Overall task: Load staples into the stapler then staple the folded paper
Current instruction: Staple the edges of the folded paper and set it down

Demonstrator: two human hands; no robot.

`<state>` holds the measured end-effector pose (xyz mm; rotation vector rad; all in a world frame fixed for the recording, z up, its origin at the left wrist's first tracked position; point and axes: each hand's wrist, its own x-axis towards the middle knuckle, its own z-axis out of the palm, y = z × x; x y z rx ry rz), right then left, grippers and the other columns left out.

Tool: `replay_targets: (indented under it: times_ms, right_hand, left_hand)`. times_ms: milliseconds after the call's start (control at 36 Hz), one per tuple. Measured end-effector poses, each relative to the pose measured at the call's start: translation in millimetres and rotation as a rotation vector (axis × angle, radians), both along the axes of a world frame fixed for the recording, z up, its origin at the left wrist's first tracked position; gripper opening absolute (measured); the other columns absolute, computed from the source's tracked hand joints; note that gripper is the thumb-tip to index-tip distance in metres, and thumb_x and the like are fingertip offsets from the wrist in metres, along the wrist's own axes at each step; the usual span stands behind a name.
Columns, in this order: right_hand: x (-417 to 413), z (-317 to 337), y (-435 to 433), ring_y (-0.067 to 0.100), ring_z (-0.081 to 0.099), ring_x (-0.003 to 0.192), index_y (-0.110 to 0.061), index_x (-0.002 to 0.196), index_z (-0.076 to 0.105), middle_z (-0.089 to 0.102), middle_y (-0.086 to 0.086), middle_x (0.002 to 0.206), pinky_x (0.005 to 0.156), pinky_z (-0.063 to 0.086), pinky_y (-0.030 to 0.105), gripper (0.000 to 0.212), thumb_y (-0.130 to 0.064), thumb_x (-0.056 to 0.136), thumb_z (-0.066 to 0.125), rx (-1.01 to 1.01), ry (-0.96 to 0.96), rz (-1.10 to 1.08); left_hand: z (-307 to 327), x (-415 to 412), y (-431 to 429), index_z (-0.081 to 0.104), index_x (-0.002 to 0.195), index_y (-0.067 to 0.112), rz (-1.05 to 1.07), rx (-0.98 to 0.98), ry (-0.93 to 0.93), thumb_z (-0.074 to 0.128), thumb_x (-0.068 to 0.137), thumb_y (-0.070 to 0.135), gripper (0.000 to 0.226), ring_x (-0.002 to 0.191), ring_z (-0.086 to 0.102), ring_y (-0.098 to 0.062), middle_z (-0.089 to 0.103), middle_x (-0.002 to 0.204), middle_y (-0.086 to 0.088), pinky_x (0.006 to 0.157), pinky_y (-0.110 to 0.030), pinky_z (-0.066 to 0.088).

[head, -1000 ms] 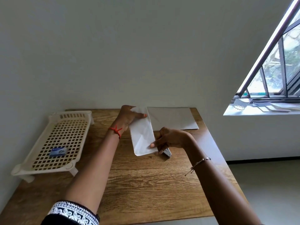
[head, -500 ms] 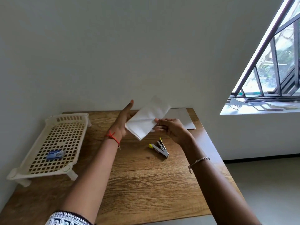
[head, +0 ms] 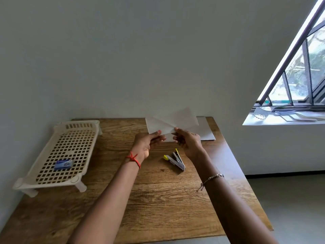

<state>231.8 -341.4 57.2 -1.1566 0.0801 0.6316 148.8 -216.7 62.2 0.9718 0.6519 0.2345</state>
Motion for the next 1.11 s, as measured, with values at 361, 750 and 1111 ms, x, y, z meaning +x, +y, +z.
replay_targets:
  times_ms: [361,750,1111]
  right_hand:
    - [12.0,-37.3,-15.7,0.014,0.061,0.081,0.001,0.110,0.061,0.067,0.008,0.097,0.060,0.048,0.016,0.055,-0.033,0.070,0.077,-0.523,-0.442,0.304]
    - [-10.6,-82.7,-0.7,0.034,0.041,0.118,-0.010,0.117,0.054,0.043,0.016,0.125,0.098,0.043,0.047,0.037,-0.014,0.082,0.066,-1.123,-0.857,0.538]
    - [9.9,-58.1,-42.9,0.019,0.063,0.098,-0.006,0.120,0.054,0.066,0.008,0.108,0.080,0.052,0.030,0.064,-0.026,0.066,0.080,0.023,-0.313,0.529]
  left_hand:
    - [-7.7,5.5,14.4,0.056,0.083,0.001,0.116,-0.004,0.021,0.064,0.085,0.005,0.008,0.042,0.065,-0.009,0.063,0.080,-0.016,0.041,-0.018,0.054]
    - [-12.4,5.9,18.3,0.057,0.082,0.004,0.101,0.030,0.009,0.053,0.090,0.004,0.009,0.038,0.059,-0.006,0.065,0.053,-0.005,0.042,-0.017,0.049]
    - [-7.5,11.9,17.1,0.058,0.080,0.004,0.079,0.027,-0.024,0.054,0.091,0.005,0.011,0.039,0.058,-0.008,0.063,0.050,-0.004,0.041,-0.017,0.048]
